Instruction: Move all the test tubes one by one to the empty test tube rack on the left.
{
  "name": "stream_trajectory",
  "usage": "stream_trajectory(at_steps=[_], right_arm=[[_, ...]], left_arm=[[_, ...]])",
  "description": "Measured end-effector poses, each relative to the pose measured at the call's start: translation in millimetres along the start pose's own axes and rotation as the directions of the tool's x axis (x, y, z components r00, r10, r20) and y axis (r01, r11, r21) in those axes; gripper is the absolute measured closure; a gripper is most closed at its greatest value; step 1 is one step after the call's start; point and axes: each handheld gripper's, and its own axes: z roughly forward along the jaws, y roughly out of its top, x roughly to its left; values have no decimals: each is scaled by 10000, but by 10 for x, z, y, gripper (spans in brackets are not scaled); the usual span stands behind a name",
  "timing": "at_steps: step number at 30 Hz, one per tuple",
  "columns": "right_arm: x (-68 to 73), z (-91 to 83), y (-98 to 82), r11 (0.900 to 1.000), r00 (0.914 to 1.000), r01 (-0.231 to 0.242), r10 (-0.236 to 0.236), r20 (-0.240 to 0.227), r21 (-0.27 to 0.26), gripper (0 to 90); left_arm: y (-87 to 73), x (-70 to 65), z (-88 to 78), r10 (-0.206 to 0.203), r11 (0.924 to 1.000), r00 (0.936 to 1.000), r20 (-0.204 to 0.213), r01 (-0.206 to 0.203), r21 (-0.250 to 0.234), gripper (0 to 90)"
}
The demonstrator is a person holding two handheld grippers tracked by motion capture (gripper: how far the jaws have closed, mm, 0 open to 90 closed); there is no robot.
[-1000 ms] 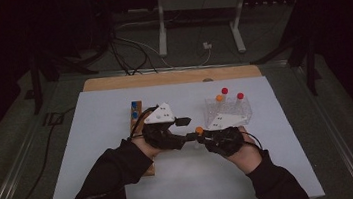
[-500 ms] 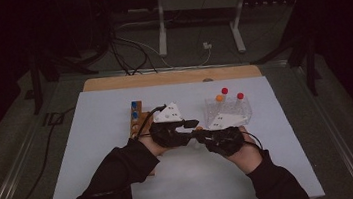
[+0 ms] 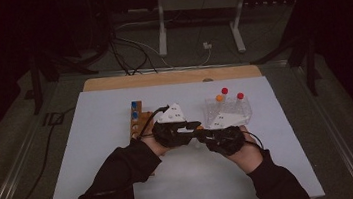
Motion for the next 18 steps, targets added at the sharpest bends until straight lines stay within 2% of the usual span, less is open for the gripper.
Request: stream_trajectory(at_steps=[11, 13, 18], right_arm=[[-4, -6, -3, 9999, 10000, -67, 67, -24, -90, 743], [-12, -19, -2, 9994, 9998, -196, 194, -58, -289, 680], [-82, -97, 8, 9968, 9988, -489, 487, -34, -637, 495]], left_arm=[[7, -16, -12, 126, 9998, 9998, -157, -128, -120, 710], [17, -18, -32, 222, 9997, 9988, -427, -228, -129, 710], [37, 58, -161, 32, 9993, 9971, -764, -59, -360, 710]])
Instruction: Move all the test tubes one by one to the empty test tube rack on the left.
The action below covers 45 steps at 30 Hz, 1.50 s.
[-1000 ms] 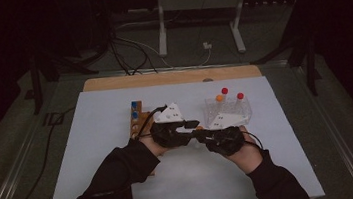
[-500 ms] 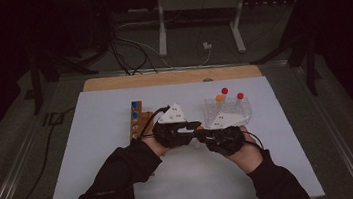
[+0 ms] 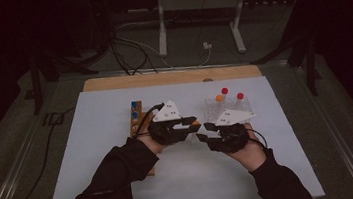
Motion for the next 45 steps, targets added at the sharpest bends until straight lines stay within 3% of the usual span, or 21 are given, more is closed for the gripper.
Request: stream_trajectory(at_steps=[5, 9, 16, 26, 33, 45], right_arm=[[-81, -67, 3, 9991, 9995, -318, 319, 32, -280, 377], [-76, -91, 15, 9988, 9992, -306, 315, 244, -375, 200], [-94, -95, 11, 9976, 9983, -462, 479, 322, -521, 23], [-123, -127, 9, 9950, 9979, -615, 629, 155, -792, 0], [-115, -120, 7, 9953, 9979, -617, 631, 168, -744, 0], [-107, -110, 3, 9960, 9982, -541, 557, 208, -710, 0]], left_arm=[[45, 92, -189, -40, 9998, 9990, -447, 30, -215, 710], [71, 171, -355, -79, 9995, 9966, -826, 55, -303, 710], [46, 312, -642, -339, 9985, 9875, -1541, 270, -468, 710], [-41, 430, -1000, -643, 9969, 9695, -2366, 517, -592, 709], [-158, 525, -1194, -970, 9947, 9520, -2904, 824, -620, 710], [-488, 664, -1252, -1605, 9870, 9248, -3451, 1478, -629, 709]])
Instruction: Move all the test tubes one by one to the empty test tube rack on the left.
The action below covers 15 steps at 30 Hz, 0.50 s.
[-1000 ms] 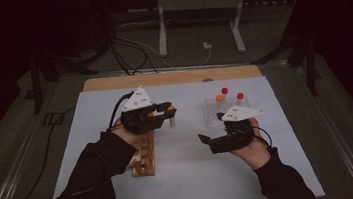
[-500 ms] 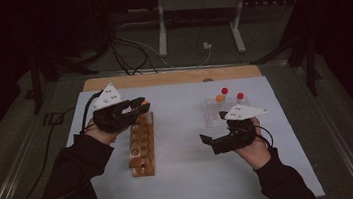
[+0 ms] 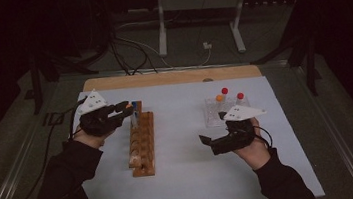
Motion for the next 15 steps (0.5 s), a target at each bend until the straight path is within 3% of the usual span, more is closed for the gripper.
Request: stream_trajectory(at_steps=[15], right_arm=[[-23, -1, -21, 9999, 9999, -104, 104, 7, 62, 0]], left_arm=[[-393, 42, 234, -595, 9964, 9982, -48, 597, 607, 709]])
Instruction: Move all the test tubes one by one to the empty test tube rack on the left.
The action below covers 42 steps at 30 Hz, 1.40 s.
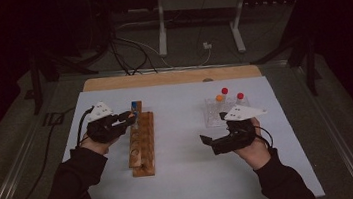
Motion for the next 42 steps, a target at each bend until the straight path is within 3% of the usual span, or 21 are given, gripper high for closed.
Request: stream_trajectory(at_steps=[5, 13, 22, 24, 26, 29, 34, 39, 42], right_arm=[[-1, -11, 4, 10000, 10000, 2, -2, -5, -34, 0], [-6, -22, 10, 10000, 10000, 11, -11, 11, -87, 0], [-10, -27, 12, 9998, 10000, -23, 23, -8, -182, 0], [-14, -39, 16, 9996, 10000, -54, 54, -11, -292, 0], [-25, -57, 22, 9990, 9999, -90, 93, 47, -435, 0], [-51, -98, 43, 9982, 9999, -102, 110, 129, -597, 0], [-107, -213, 118, 9968, 9991, 243, -217, 356, -761, 0], [-237, -302, 169, 9965, 9920, 184, -79, 1263, -821, 5], [-314, -284, 149, 9976, 9852, 78, 42, 1716, -691, 35]], left_arm=[[-81, 7, 57, -93, 9997, 10000, -34, 94, 223, 709], [-84, -26, 130, 249, 9972, 9995, -215, -233, 710, 709], [-65, -10, 141, -21, 9963, 9999, -118, 31, 864, 705], [-67, -8, 132, -59, 9965, 10000, 63, 54, 840, 691], [-60, -29, 106, 37, 9972, 9999, 138, -47, 744, 622], [-22, -64, 30, 16, 9986, 9998, 200, -27, 536, 428], [9, -165, -150, 228, 9997, 9962, 845, -233, 44, 178], [-37, -282, -305, 328, 9990, 9908, 1310, -284, -351, 29], [-92, -314, -385, 274, 9971, 9888, 1469, -166, -742, 18]])
